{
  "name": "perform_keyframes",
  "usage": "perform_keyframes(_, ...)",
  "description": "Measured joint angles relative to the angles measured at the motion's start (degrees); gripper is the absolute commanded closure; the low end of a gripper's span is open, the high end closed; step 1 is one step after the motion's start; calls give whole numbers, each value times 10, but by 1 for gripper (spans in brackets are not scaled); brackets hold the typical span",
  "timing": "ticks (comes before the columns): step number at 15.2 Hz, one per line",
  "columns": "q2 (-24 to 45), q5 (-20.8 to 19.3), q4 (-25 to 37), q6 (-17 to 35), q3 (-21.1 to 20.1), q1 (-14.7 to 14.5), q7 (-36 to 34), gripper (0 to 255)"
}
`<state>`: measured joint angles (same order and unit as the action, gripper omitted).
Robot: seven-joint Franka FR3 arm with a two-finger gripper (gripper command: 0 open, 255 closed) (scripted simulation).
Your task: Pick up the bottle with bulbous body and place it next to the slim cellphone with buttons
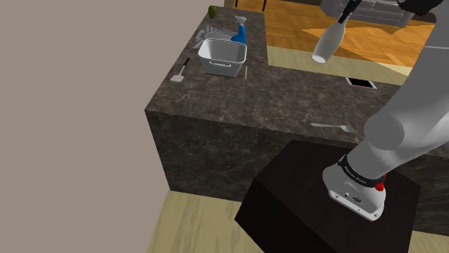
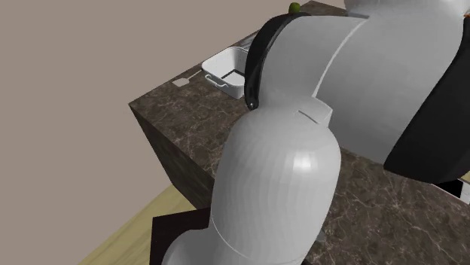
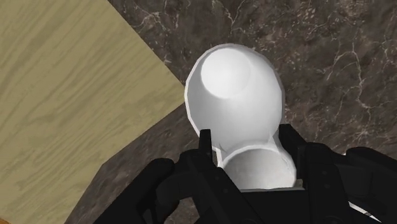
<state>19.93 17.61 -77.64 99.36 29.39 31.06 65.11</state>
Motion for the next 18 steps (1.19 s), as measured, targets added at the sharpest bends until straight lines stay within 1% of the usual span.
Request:
perform_keyframes(6, 117, 55, 122, -24, -4, 87, 60, 255)
perform_keyframes(7, 139, 63, 148, -29, -6, 104, 68, 255)
perform_keyframes(8, 167, 73, 188, -42, -10, 125, 73, 255)
perform_keyframes(10, 198, 82, 226, -51, -14, 147, 80, 255)
perform_keyframes(12, 203, 85, 220, -41, -15, 149, 85, 255)
perform_keyframes(18, 198, 86, 164, 7, -15, 137, 98, 255)
